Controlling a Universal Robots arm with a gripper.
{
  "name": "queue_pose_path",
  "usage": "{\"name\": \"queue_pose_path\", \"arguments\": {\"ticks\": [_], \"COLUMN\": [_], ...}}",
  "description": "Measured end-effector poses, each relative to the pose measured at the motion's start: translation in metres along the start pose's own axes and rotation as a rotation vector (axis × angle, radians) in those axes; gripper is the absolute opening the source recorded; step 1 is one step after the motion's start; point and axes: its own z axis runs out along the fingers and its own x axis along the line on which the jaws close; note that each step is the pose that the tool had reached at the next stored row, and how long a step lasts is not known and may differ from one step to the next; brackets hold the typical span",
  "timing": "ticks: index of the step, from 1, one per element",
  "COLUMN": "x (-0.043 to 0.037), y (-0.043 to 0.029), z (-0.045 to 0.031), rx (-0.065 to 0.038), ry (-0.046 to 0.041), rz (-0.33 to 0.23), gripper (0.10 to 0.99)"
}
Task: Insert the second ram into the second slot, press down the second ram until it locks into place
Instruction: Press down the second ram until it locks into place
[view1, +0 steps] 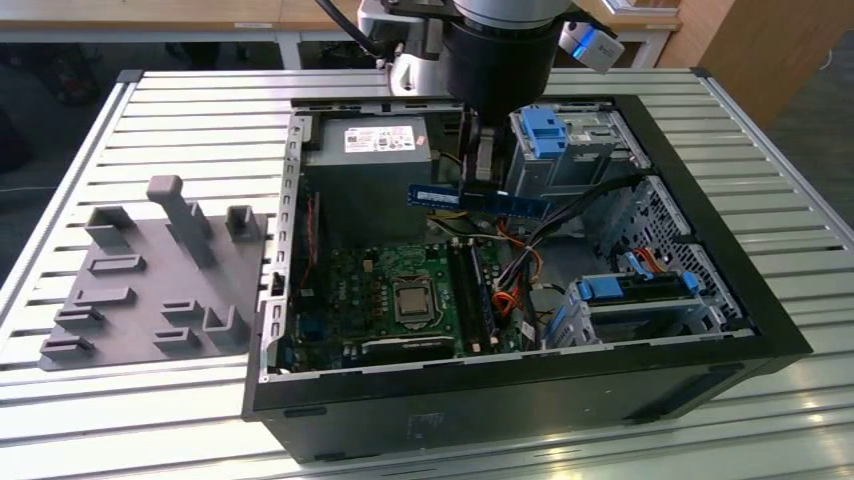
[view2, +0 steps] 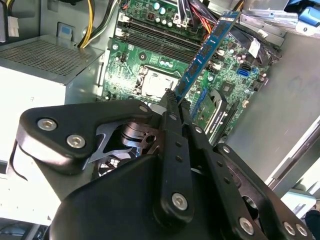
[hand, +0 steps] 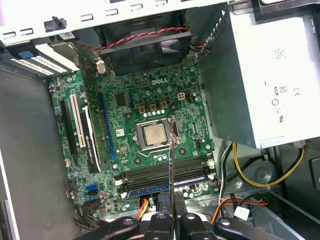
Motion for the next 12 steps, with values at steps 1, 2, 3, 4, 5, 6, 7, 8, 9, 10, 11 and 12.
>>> {"name": "queue_pose_path", "arguments": {"ticks": [1,2,3,4,5,6,7,8,9,10,11,12], "x": [0.0000,0.0000,0.0000,0.0000,0.0000,0.0000,0.0000,0.0000,0.0000,0.0000,0.0000,0.0000], "y": [0.0000,0.0000,0.0000,0.0000,0.0000,0.0000,0.0000,0.0000,0.0000,0.0000,0.0000,0.0000], "z": [0.0000,0.0000,0.0000,0.0000,0.0000,0.0000,0.0000,0.0000,0.0000,0.0000,0.0000,0.0000], "rx": [0.000,0.000,0.000,0.000,0.000,0.000,0.000,0.000,0.000,0.001,0.001,0.001], "ry": [0.0001,0.0001,0.0001,0.0001,0.0001,0.0002,0.0002,0.0002,0.0002,0.0003,0.0003,0.0004], "rz": [0.003,0.006,0.009,0.012,0.016,0.019,0.022,0.025,0.029,0.032,0.036,0.040], "gripper": [0.137,0.137,0.137,0.137,0.137,0.137,0.137,0.137,0.137,0.137,0.137,0.137]}}
